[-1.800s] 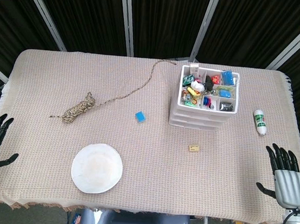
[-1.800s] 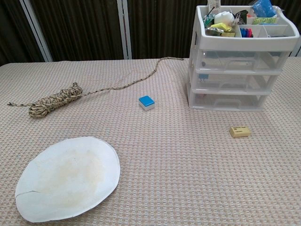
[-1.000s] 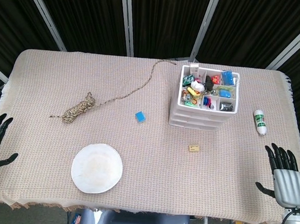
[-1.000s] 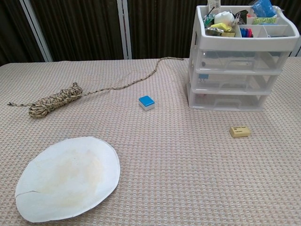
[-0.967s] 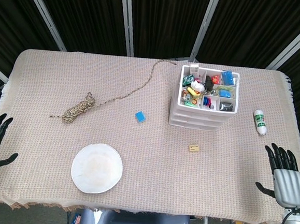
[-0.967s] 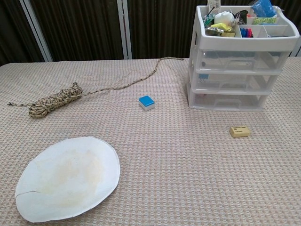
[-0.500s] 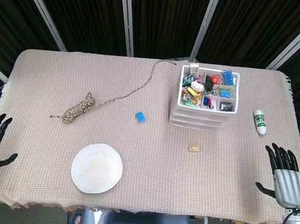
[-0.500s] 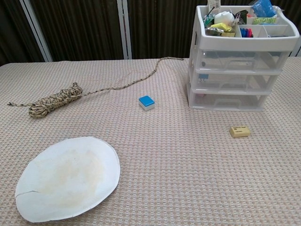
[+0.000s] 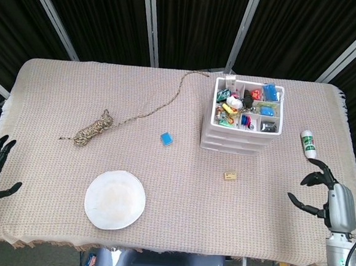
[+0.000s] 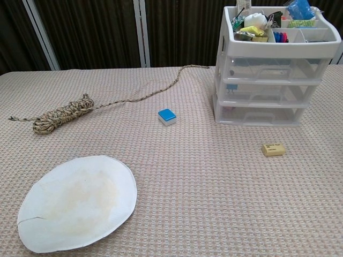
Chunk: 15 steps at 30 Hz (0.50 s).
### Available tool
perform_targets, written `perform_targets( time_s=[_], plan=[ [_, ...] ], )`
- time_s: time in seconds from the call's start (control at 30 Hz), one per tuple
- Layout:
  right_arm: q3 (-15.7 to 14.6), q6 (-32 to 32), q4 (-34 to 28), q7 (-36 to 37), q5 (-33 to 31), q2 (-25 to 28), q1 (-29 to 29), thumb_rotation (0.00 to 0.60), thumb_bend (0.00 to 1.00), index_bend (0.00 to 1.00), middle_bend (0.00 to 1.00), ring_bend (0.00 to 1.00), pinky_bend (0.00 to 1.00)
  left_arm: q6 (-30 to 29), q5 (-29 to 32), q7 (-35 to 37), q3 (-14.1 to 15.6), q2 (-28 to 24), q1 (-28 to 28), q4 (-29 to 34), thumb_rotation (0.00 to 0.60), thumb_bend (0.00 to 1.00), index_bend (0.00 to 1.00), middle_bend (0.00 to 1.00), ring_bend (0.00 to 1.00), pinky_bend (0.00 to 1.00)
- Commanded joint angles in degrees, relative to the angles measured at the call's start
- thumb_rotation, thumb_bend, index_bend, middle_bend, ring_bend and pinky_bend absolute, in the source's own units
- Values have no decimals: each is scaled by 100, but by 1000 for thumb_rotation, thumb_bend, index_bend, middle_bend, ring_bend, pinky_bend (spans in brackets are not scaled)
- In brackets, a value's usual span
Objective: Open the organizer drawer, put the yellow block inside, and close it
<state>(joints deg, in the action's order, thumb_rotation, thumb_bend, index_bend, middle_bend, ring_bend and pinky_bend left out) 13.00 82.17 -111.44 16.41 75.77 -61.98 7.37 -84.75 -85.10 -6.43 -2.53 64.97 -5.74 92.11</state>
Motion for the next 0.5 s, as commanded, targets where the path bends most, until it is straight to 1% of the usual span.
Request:
perform_targets(
  time_s=[0.03, 0.1, 0.17, 0.23, 0.27, 0.37, 0.5],
  plan=[
    [623, -1074, -1073, 791, -1123, 550, 515, 600, 64, 194, 600, 558, 468, 2, -1, 21, -5, 4, -5, -15, 600, 207, 26, 0, 0, 0],
    [784, -1489, -1298, 1071, -1526, 639, 707, 600, 65, 184, 601, 558, 468, 0, -11, 28, -8, 8, -11, -29, 600, 208, 25, 0, 0, 0],
    [972, -2028, -1468, 1417, -2076, 750, 947, 600, 66, 182, 600, 558, 468, -18, -36, 48, -13, 21, -16, -56, 600, 208, 24, 0, 0, 0],
    [1142, -2508, -1549, 1794, -2563, 814, 1149, 600, 69, 182, 598, 558, 468, -24, -47, 54, -17, 35, -21, -80, 600, 208, 24, 0, 0, 0],
    [1200, -2653, -1555, 1916, -2715, 833, 1210, 600, 73, 182, 598, 558, 468, -25, -45, 52, -20, 40, -23, -85, 600, 209, 23, 0, 0, 0],
    [1476, -3338, -1543, 2580, -3445, 878, 1464, 600, 83, 182, 597, 557, 468, -28, -35, 38, -30, 58, -27, -98, 600, 208, 18, 0, 0, 0],
    [1713, -4071, -1381, 3164, -4064, 917, 1698, 600, 86, 183, 593, 553, 468, -30, -30, 30, -41, 73, -35, -106, 600, 208, 15, 0, 0, 0]
  ],
)
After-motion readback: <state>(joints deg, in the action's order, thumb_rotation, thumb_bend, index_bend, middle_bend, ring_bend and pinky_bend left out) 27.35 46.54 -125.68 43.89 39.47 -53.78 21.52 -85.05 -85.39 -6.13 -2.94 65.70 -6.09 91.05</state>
